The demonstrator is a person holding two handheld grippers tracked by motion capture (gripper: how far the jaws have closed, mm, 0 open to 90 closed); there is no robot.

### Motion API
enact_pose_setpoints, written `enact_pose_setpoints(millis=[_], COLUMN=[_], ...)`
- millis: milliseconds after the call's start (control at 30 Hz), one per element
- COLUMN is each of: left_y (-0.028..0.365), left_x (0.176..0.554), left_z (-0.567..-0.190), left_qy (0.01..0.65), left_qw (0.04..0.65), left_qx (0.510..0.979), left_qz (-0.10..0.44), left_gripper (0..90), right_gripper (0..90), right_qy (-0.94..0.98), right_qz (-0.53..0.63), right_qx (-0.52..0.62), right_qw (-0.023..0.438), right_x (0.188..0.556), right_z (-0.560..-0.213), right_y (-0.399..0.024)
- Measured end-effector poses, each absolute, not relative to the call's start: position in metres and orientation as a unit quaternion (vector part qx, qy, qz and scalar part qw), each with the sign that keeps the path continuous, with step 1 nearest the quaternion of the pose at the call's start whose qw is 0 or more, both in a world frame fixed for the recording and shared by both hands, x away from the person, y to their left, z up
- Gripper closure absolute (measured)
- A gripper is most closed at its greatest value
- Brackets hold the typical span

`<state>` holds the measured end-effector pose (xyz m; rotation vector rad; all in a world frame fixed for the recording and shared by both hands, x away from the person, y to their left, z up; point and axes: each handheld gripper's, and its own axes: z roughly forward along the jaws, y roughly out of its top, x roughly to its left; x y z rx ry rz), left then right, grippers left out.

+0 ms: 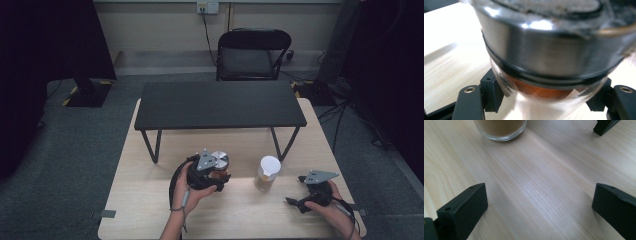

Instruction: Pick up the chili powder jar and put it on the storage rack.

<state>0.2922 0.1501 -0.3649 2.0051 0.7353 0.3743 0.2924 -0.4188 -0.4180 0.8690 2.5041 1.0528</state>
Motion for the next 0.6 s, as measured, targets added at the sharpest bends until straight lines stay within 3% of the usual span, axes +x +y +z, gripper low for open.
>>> enact_pose_setpoints(millis=[600], left_y=[0.143], left_x=[0.306], left_z=[-0.319], left_qy=[0.285], left_qw=[0.467], left_qx=[0.823], left_qz=[0.152], left_gripper=[30.7], right_gripper=[0.0], right_qy=[0.869], right_qz=[0.365], right_qx=[0.301], right_qw=[0.144], right_x=[0.292], right_z=[-0.418], right_y=[-0.419])
